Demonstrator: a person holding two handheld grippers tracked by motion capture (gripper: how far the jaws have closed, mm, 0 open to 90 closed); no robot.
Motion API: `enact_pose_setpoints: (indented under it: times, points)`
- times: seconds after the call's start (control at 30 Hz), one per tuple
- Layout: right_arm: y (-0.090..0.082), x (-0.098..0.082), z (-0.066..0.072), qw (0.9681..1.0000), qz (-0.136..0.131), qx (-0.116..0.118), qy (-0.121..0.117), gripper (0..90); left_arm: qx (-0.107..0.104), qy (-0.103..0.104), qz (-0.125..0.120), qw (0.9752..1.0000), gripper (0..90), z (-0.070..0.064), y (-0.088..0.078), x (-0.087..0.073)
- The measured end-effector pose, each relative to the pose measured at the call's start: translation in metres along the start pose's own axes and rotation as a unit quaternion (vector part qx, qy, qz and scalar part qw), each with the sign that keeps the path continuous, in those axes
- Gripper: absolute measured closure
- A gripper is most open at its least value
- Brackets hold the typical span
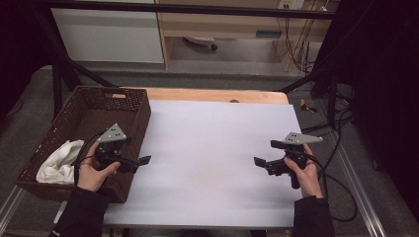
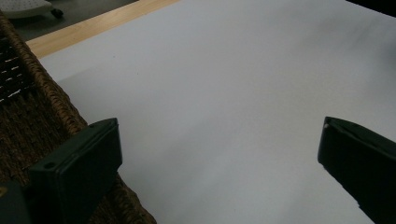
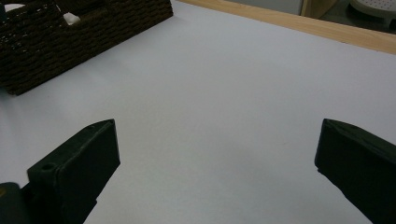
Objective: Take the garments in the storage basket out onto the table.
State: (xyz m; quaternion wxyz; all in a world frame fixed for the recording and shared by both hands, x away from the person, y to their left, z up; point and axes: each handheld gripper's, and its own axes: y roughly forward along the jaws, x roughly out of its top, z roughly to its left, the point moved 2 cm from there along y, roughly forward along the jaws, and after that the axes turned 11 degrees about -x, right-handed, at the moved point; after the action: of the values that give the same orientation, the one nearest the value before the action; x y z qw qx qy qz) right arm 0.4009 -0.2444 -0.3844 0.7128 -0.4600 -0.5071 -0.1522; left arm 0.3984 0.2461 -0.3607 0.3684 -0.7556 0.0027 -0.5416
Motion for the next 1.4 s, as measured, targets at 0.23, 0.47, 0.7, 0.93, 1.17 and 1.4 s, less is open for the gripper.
enact_pose_setpoints:
  times: [0.23,0.47,0.7,0.93,1.17,1.4]
  points:
    - [0.000,0.000,0.000,1.0000,0.000,0.003,-0.002,0.5,0.003,0.003,0.001,1.0000,0.0,-0.003,-0.003,0.003]
    - [0.000,0.000,0.000,1.0000,0.002,0.004,-0.001,0.5,0.004,0.006,0.000,1.0000,0.0,-0.006,-0.008,0.006]
    - [0.001,-0.001,0.000,1.0000,0.005,0.003,-0.004,0.5,0.006,0.000,0.004,1.0000,0.0,-0.003,-0.011,0.005]
    - [0.002,-0.001,0.001,1.0000,0.008,0.003,-0.004,0.6,0.018,0.002,-0.006,0.9998,0.0,-0.002,-0.026,0.007]
    - [0.002,-0.002,0.002,0.9999,0.012,0.005,-0.006,0.6,0.024,-0.006,-0.009,0.9996,0.0,0.000,-0.037,0.006]
    - [0.004,-0.003,0.003,0.9998,0.016,0.005,-0.007,0.6,0.035,-0.010,-0.008,0.9993,0.0,0.004,-0.047,0.003]
